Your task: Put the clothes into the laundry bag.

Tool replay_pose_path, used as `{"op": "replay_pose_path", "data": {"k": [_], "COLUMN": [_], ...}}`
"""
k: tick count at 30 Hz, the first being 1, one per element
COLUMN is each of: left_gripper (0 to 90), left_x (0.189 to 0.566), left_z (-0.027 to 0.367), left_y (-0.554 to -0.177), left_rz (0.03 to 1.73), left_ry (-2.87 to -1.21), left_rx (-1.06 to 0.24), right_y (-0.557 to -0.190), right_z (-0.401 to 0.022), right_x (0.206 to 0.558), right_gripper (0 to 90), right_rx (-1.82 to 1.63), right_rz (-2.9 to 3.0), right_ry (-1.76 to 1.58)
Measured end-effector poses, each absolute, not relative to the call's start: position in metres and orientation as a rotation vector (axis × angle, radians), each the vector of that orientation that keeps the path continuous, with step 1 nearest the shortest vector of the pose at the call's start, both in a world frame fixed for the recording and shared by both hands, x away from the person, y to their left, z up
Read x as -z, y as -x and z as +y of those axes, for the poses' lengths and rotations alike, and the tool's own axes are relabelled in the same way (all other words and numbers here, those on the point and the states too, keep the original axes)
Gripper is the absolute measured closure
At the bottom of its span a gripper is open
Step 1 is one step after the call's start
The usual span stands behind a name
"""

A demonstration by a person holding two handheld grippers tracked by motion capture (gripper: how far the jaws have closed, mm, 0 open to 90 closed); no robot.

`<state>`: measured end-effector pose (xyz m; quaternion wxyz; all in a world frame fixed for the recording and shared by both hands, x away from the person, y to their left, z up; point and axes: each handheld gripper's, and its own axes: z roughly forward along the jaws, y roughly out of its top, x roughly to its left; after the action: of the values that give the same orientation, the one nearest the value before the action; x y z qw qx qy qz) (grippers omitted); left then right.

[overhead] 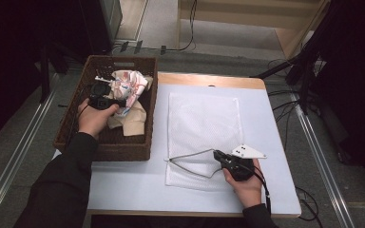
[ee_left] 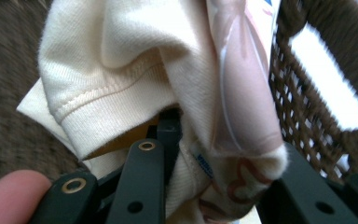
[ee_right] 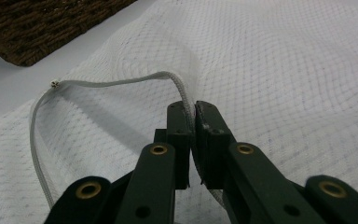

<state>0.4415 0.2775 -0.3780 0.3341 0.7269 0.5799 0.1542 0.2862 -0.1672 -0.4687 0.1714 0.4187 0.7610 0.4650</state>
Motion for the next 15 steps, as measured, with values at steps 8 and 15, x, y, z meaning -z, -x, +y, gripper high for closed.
{"op": "replay_pose_path", "data": {"k": [8,15], "left_gripper": [72.5,72.6], "left_x": [0.354,0.333], "left_z": [0.275,0.279], "left_y": [-0.418,-0.391], "left_rz": [1.367,1.228], "left_ry": [-1.817,-1.694], "left_rx": [-0.563,-0.698], "right_y": [-0.286,-0.288], "right_z": [-0.169,-0.17], "right_x": [0.469,0.468], "right_gripper": [86.8,89.2], "right_rx": [-1.319,-1.321], "right_rz": [2.155,2.153], "right_ry": [-1.188,-1.201]}}
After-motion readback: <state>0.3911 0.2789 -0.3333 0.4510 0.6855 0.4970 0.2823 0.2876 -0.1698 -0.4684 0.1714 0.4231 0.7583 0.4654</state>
